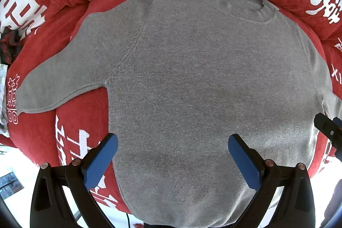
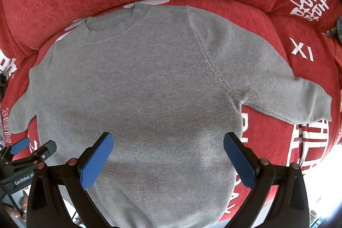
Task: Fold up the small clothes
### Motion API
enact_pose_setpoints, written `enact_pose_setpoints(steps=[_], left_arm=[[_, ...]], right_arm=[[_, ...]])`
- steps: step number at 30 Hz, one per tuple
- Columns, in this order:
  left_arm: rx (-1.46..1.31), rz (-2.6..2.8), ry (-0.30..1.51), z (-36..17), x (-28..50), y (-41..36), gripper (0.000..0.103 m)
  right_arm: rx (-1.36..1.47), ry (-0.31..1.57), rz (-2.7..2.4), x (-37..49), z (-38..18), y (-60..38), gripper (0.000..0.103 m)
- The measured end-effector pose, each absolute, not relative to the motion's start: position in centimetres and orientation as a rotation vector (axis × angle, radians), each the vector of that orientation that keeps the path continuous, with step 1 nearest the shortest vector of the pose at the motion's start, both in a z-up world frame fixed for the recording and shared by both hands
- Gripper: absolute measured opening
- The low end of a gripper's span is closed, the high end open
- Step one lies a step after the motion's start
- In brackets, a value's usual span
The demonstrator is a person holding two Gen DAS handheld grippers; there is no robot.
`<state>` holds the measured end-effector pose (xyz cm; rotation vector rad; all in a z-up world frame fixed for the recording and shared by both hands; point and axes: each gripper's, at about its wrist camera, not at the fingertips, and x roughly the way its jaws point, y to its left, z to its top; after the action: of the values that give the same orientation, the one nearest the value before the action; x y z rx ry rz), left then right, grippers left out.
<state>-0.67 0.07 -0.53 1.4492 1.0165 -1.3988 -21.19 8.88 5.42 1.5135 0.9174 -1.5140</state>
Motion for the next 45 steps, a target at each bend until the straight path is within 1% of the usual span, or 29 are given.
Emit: enact_pose_setpoints(steps=[19,31,39,45], left_arm=[[1.511,-1.324,1.001,-0.2,0.7,0.0,0.103],[1.463,-1.366,1.056,0.3,3.3,-0.9,0.103],[1.399,-1.36,1.079,-0.2,6.4,-1.9,0.103],[1.322,-1.358,1.171,-0.9,9.5,-2.6,0.103]], right_arm=[[1.503,0.921,-1.545,-19.6,6.1,9.5,0.103],[1.481,0.909,-1.531,-17.0,7.0,8.8,0.103],[1.444,0.931,-1.488,-13.5,7.0,7.4,0.103],[1.426,0.961,-1.426,-10.2,6.6,6.2,0.103]])
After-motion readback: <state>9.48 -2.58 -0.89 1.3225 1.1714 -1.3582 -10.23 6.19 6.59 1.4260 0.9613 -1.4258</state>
